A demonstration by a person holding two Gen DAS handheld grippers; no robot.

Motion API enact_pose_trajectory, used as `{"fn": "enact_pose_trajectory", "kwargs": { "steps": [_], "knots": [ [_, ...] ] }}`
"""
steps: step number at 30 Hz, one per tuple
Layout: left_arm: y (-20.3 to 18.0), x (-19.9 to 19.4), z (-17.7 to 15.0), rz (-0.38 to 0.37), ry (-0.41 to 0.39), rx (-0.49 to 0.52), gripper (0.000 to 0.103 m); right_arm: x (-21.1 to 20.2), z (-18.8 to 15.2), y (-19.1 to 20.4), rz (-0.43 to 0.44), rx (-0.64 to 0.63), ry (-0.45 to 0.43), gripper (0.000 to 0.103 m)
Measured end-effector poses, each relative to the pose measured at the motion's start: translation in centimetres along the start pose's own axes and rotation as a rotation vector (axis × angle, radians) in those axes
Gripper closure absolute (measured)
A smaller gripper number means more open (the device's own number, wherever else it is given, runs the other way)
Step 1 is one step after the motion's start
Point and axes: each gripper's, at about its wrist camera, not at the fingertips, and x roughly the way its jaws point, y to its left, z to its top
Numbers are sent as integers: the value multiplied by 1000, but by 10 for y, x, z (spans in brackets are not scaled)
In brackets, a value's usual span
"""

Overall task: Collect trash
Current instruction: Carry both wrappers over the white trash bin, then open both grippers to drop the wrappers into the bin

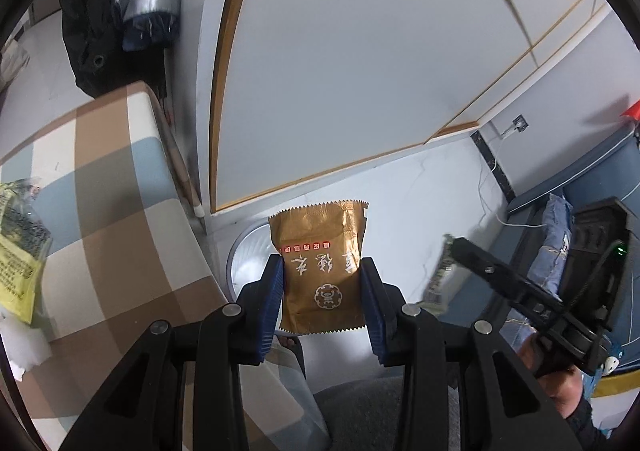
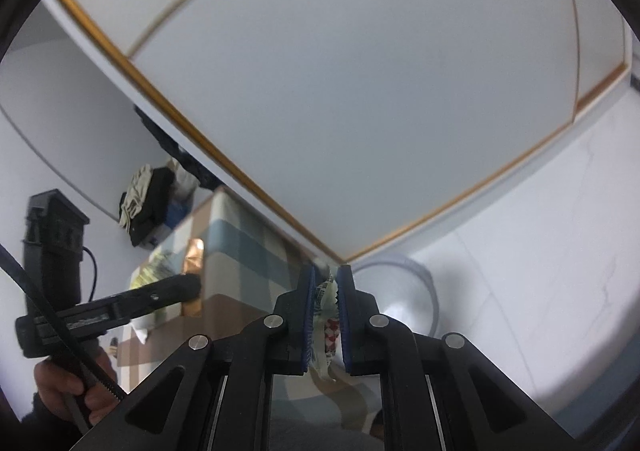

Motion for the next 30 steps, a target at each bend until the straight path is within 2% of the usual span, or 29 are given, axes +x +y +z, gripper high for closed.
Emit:
{"fn": "enact_pose_trajectory", "kwargs": {
  "steps": [4, 8, 10, 11, 12, 14, 16, 18, 23, 30],
  "knots": [
    [3, 11, 2, 7, 35, -21, 71, 39, 7, -5, 27, 9, 68, 92],
    [0, 23, 4, 16, 68, -26, 71, 65, 12, -14, 92, 49, 120, 90],
    [-3, 30, 5, 20, 81, -23, 71, 73, 10, -18, 91, 61, 146, 81],
    [-4, 33, 5, 22, 91, -22, 71, 75, 8, -20, 84, 69, 152, 67],
    [-4, 34, 6, 25, 96, -22, 71, 77, 6, -25, 82, 86, 154, 61],
    [-6, 40, 7, 32, 111, -15, 71, 77, 3, -32, 100, 105, 151, 61],
    [-8, 45, 8, 41, 130, -5, 71, 75, 0, -36, 81, 110, 146, 57],
    [-12, 51, 12, 42, 144, 2, 71, 70, -2, -44, 58, 124, 131, 47],
    [-19, 71, 18, 36, 199, -4, 71, 56, -3, -63, 2, 157, 96, 30],
    [-17, 91, 22, 42, 282, -5, 71, 41, -7, -74, -31, 173, 80, 24]
  ]
}}
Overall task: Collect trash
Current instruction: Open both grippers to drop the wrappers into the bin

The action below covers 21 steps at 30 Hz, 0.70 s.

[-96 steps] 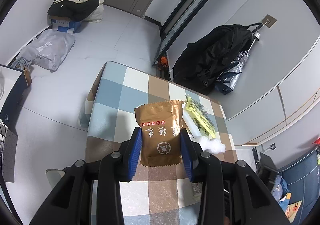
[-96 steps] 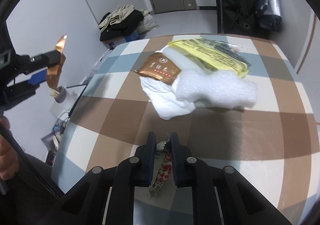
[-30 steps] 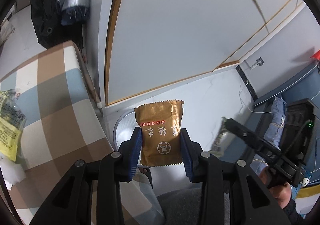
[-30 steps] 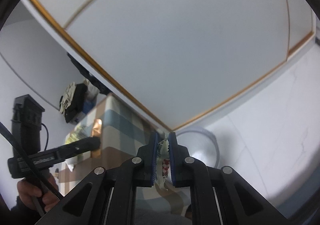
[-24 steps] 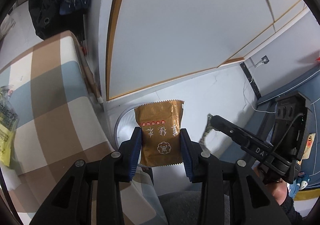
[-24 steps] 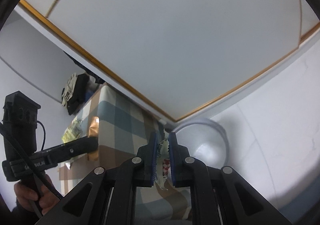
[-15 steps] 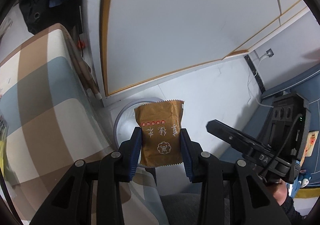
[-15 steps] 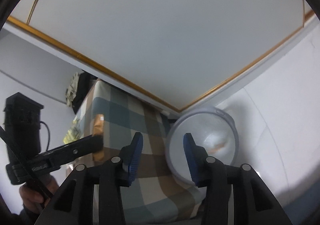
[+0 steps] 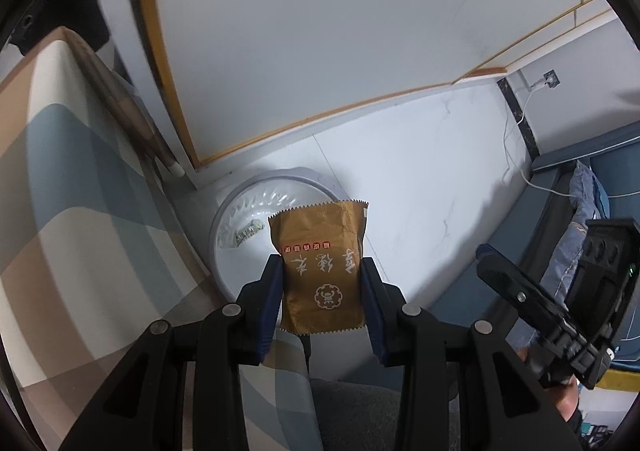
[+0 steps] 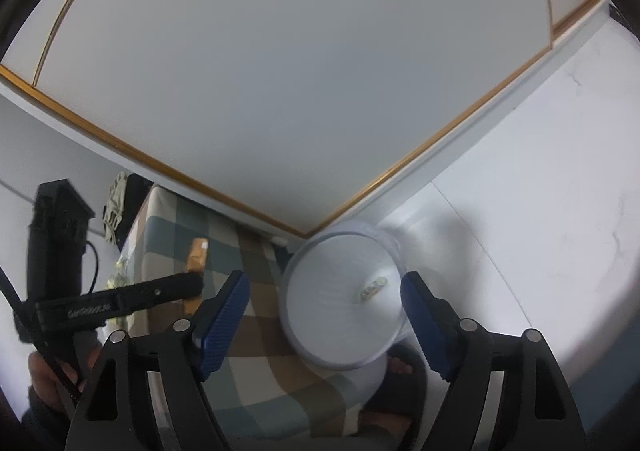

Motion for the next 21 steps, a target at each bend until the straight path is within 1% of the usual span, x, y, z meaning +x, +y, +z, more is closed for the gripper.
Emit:
{"fn": "enact_pose_trajectory", "kwargs": {
  "steps": [1, 3, 7, 11, 13, 15, 17, 19, 20, 21],
  "knots": [
    [1, 0, 0, 6, 10, 6, 71, -1, -1, -3, -2, 5, 0, 24],
    [-4, 8, 2, 35, 34, 42, 71, -3, -4, -7, -7, 14, 1, 17],
    [-9, 23, 3, 68, 97, 74, 71, -2, -9, -13, -17, 19, 8, 16],
    [-4, 37, 8, 75, 143, 33, 69, 1, -10, -16, -22, 34, 22, 15],
    [-2, 42, 11, 77, 152, 17, 63, -2, -11, -16, -24, 30, 12, 15],
    [-1, 43, 12, 71, 155, 3, 53, -4, -12, -17, -28, 30, 7, 14],
    [0, 42, 14, 68, 153, -2, 52, -7, -12, -18, -28, 34, 7, 14],
    [1, 40, 14, 76, 134, -5, 48, -9, -13, -18, -31, 33, 8, 14],
    [1, 36, 13, 70, 119, -7, 39, -11, -14, -18, -32, 31, 6, 14],
    [1, 33, 13, 68, 107, -8, 33, -13, -14, -17, -34, 28, 3, 14]
  ]
}}
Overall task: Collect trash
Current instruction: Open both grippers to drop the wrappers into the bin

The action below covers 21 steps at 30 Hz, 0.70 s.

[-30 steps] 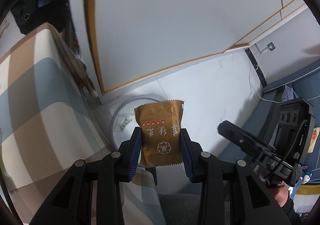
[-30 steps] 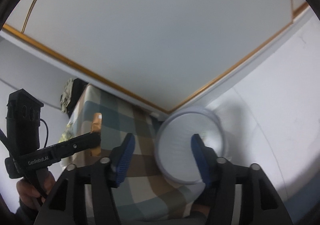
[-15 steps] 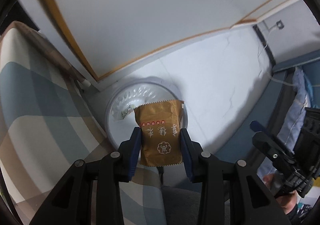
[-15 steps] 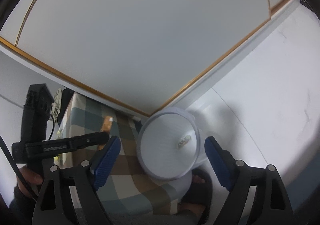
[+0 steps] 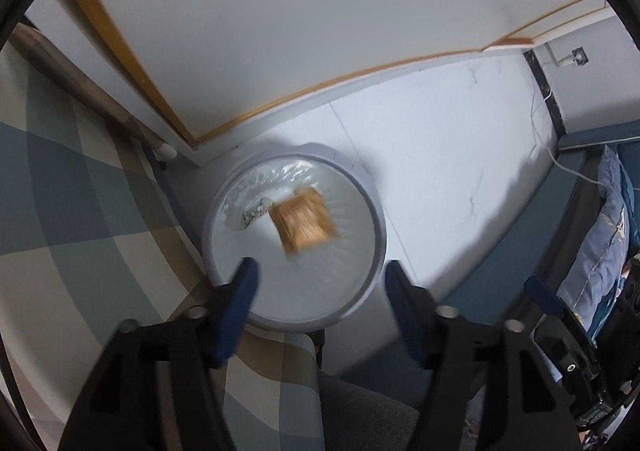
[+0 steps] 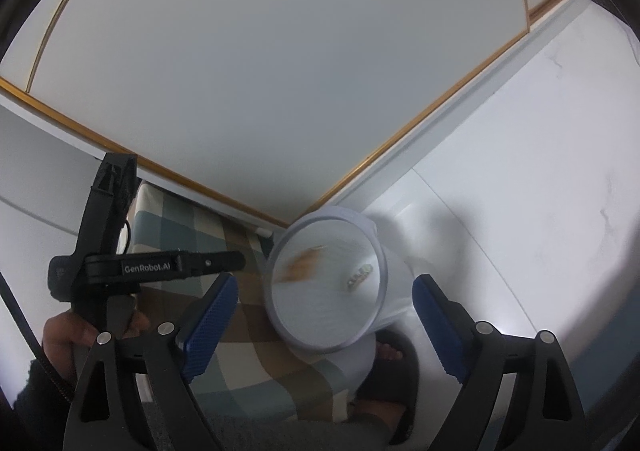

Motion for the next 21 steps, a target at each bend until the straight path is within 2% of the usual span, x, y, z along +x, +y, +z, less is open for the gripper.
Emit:
{"fn": "enact_pose_trajectory", "kwargs": {
  "steps": [8, 11, 19, 21],
  "knots": [
    [-1, -45, -16, -2, -175, 13, 31, -17, -6, 7, -17, -4, -34, 13],
    [-2, -63, -27, 92, -251, 14, 31, -25, -9, 16, -23, -16, -53, 12],
    [-3, -122, -58, 122, -445, 13, 31, -47, -15, 47, -14, -73, -114, 12],
    [1, -135, -65, 119, -481, 3, 27, -53, -18, 57, -12, -86, -130, 11]
  ]
}}
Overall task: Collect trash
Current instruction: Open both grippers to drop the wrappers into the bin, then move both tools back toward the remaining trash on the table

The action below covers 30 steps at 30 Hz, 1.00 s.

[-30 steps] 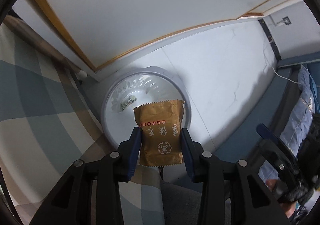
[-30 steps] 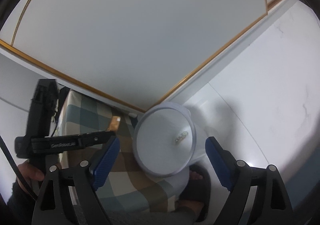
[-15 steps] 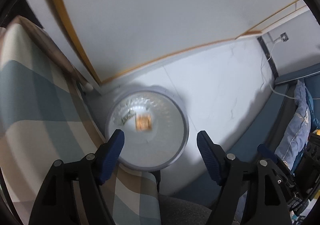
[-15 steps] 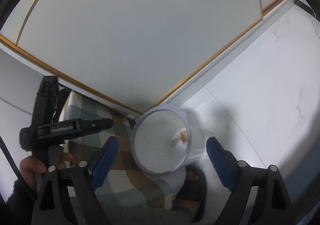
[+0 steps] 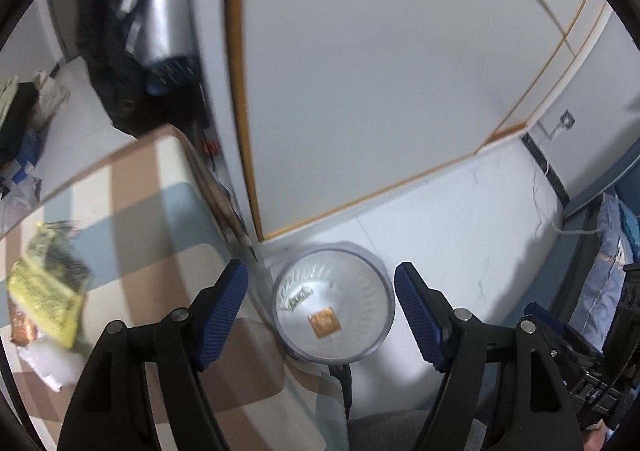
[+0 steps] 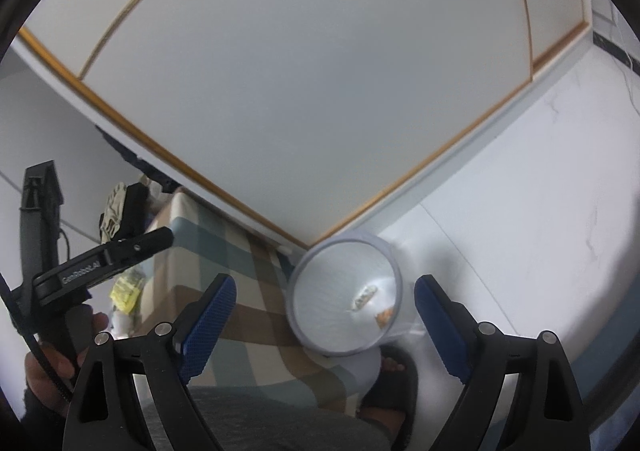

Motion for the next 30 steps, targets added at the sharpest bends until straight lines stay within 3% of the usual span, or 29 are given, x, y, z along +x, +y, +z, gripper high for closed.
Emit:
{"fn": "enact_pose_trajectory", "kwargs": {
  "steps": [6, 18, 21, 30],
  "knots": [
    [22, -39, -4, 59, -117, -44, 19, -18, -3, 35, 9, -63, -49, 11],
    [76, -110, -29, 104, -271, -145, 17, -53, -21, 120, 99, -251, -188, 10],
    [93, -125, -36, 126, -306, -176, 8, -57, -29, 142, 116, -289, -203, 10],
    [154, -161, -65, 208, -386, -260, 6, -44, -53, 205, 178, -386, -186, 9]
  ]
}}
